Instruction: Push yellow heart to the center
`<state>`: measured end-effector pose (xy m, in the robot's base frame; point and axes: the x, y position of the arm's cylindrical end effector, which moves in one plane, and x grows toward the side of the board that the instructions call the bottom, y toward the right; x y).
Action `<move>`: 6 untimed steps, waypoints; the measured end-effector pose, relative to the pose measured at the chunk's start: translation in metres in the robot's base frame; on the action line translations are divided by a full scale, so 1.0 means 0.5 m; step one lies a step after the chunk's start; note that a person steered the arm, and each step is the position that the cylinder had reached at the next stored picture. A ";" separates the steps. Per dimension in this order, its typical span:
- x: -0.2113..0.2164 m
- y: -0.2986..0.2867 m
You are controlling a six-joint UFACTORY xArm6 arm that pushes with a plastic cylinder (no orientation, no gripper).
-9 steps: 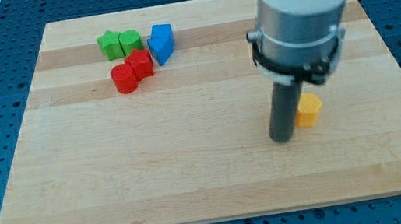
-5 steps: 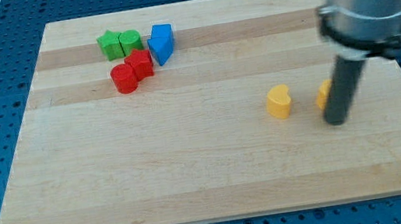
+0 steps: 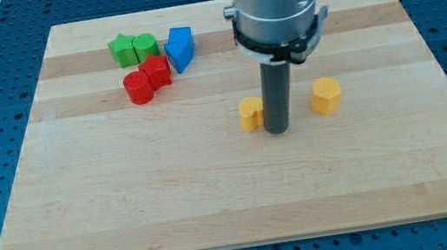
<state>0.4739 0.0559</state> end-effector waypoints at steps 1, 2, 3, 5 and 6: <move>-0.024 -0.122; -0.024 -0.314; -0.024 -0.338; -0.070 -0.167; -0.135 -0.187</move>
<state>0.4064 -0.0376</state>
